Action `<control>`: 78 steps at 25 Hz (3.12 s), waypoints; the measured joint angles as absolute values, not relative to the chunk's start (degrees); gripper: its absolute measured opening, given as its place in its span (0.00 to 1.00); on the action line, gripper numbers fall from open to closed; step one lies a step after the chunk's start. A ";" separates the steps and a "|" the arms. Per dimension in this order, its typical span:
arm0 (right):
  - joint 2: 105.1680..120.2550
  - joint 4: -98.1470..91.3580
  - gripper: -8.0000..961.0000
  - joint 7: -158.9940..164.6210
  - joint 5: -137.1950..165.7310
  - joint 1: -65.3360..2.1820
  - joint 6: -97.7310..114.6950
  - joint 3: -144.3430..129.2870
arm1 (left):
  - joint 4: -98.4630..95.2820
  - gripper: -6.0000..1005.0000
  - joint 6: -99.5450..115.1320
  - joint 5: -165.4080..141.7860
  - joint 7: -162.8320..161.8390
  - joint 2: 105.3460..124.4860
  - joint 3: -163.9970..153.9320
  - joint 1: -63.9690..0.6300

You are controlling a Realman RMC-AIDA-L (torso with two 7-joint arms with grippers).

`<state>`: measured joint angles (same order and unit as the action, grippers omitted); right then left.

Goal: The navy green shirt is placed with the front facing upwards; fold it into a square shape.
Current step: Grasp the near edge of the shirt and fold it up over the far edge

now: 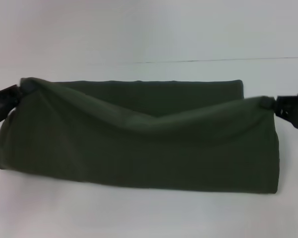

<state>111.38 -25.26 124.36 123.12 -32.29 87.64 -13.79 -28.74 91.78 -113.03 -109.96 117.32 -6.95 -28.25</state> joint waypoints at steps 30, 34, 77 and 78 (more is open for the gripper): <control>117.96 -21.64 0.06 114.37 111.18 -37.51 64.78 -15.46 | -25.26 0.04 68.69 -104.52 -94.64 123.54 -6.80 -35.36; 118.42 -21.50 0.06 113.97 111.10 -38.01 63.08 -15.49 | -24.09 0.04 65.99 -104.13 -92.20 123.86 -6.59 -36.36; 119.69 -16.96 0.10 108.74 107.29 -41.74 53.45 -15.47 | -16.78 0.04 55.37 -91.20 -78.65 123.92 -6.52 -37.88; 119.69 -16.96 0.10 108.38 107.29 -41.76 53.32 -15.47 | -16.67 0.04 55.20 -91.20 -78.48 123.92 -6.52 -37.94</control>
